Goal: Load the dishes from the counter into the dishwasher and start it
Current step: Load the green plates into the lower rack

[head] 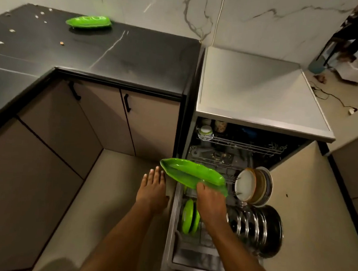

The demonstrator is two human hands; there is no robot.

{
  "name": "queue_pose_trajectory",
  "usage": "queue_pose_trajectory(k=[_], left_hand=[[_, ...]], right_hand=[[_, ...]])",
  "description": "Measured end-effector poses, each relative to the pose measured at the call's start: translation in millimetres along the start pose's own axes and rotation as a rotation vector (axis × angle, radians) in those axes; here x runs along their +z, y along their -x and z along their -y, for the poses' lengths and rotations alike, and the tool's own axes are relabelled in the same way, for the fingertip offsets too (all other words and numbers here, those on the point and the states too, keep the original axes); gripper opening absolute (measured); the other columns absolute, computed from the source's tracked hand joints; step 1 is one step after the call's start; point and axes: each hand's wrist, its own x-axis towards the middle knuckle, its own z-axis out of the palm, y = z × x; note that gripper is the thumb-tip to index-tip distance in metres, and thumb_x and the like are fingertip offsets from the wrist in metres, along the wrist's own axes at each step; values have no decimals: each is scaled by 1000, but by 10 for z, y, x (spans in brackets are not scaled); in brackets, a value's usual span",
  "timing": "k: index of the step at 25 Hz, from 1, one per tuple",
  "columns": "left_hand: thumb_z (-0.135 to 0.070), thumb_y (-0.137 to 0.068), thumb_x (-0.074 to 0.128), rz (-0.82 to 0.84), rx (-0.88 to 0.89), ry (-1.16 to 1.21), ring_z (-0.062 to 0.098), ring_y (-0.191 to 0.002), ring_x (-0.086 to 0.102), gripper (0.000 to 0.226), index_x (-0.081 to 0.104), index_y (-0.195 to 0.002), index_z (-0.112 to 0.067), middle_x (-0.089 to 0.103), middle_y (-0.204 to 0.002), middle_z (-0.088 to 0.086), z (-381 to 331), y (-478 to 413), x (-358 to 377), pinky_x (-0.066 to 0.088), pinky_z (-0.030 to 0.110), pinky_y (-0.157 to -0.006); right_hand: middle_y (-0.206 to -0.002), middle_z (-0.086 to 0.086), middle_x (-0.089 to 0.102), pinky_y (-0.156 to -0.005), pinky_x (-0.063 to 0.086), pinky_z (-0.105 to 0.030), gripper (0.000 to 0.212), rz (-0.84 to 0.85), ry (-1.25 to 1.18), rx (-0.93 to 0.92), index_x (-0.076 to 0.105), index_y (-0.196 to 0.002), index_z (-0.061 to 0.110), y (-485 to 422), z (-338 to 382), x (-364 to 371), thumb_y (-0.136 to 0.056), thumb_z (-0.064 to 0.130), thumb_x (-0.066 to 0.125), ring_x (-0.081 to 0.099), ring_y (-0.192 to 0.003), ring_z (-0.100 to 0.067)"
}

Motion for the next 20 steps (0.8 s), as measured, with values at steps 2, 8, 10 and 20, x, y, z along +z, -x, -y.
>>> queue_pose_trajectory(k=[2, 8, 10, 20], left_hand=[[-41, -101, 39, 48, 16, -19, 31, -150, -15, 82, -10, -154, -4, -18, -161, 16, -234, -226, 112, -6, 44, -121], [-33, -101, 38, 216, 27, -48, 30, -149, -17, 79, -12, -154, -5, -21, -161, 15, -634, -1127, 801, -7, 44, -121], [-31, -101, 37, 267, 43, -51, 30, -150, -17, 78, -13, -154, -5, -21, -161, 15, -645, -1510, 1083, -8, 43, -121], [-36, -101, 42, 406, 153, -126, 30, -150, -15, 82, -13, -155, -8, -21, -162, 11, -460, -3268, 2283, -7, 43, -120]], right_hand=[[-43, -2, 53, -28, 33, -23, 45, 55, -4, 47, 57, -61, 16, -143, -252, 118, -33, 1, 89, 54, -32, -20], [-65, -5, 68, -45, 51, -33, 25, 228, 17, 245, 64, -90, 15, -726, -883, 976, -70, 10, 79, 68, -56, -25], [-88, -5, 73, -62, 53, -34, 20, 251, -16, 333, 60, -110, 17, -924, -1006, 1352, -91, 13, 59, 71, -81, -27], [-101, -21, 67, -66, 38, -36, 16, 83, -461, 717, 60, -107, 6, -1997, -1444, 3063, -95, 16, 54, 62, -97, -40]])
